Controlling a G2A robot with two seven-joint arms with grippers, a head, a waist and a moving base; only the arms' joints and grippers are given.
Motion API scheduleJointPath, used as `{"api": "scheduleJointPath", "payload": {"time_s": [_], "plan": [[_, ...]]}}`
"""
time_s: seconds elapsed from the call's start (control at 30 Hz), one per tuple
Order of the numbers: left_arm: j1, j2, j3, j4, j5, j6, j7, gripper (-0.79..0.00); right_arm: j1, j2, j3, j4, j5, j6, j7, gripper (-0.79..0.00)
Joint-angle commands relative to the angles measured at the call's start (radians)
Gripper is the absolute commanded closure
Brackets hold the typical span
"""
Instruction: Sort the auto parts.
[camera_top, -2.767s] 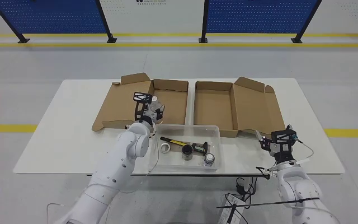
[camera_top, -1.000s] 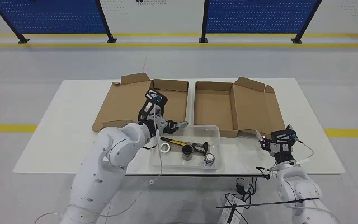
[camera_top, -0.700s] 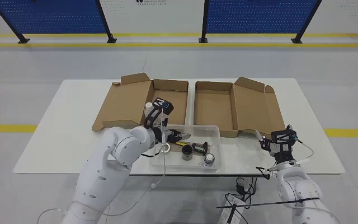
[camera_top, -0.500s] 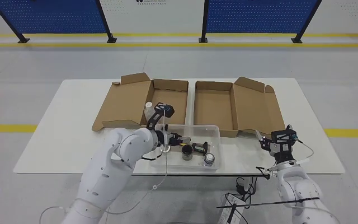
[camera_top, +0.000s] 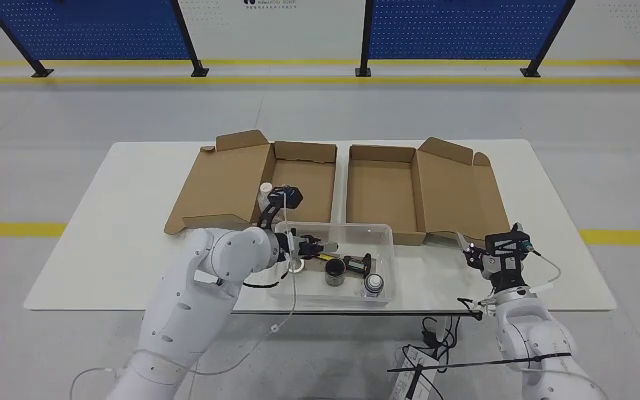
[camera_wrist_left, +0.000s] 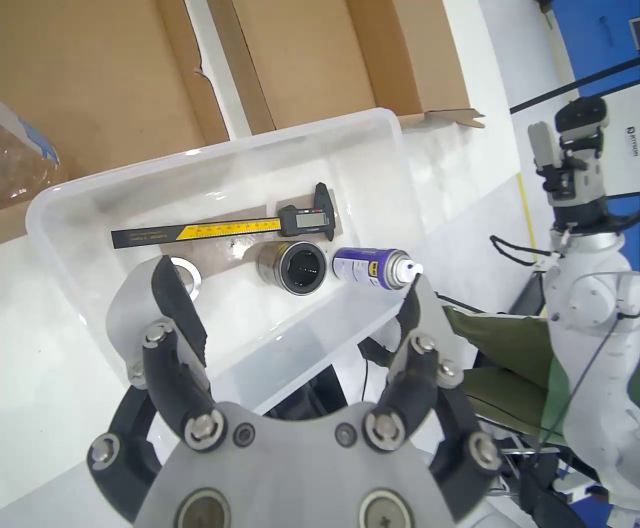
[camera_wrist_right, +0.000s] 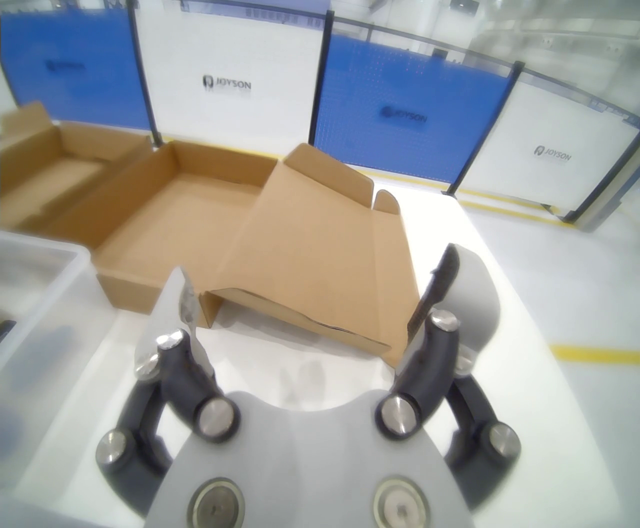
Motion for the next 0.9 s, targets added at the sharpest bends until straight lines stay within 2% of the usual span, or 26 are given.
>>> {"api": "scheduleJointPath", "payload": {"time_s": [0.0,0.2,0.37,0.57,0.87], "plan": [[0.000,0.000,0.000,0.000,0.000,0.000,0.000,-0.785,0.000,0.000,0.000,0.000,0.000,0.000,0.000,-0.785],[0.006,0.001,0.007,0.007,0.019,-0.002,0.020,-0.785,0.000,0.000,0.000,0.000,0.000,0.000,0.000,-0.785],[-0.022,-0.010,0.070,0.026,-0.028,0.014,0.018,-0.785,0.000,0.000,0.000,0.000,0.000,0.000,0.000,-0.785],[-0.075,-0.023,0.171,0.085,0.015,0.066,-0.016,-0.785,0.000,0.000,0.000,0.000,0.000,0.000,0.000,-0.785],[-0.100,-0.025,0.216,0.116,0.076,0.109,-0.050,-0.785,0.000,0.000,0.000,0.000,0.000,0.000,0.000,-0.785]]}}
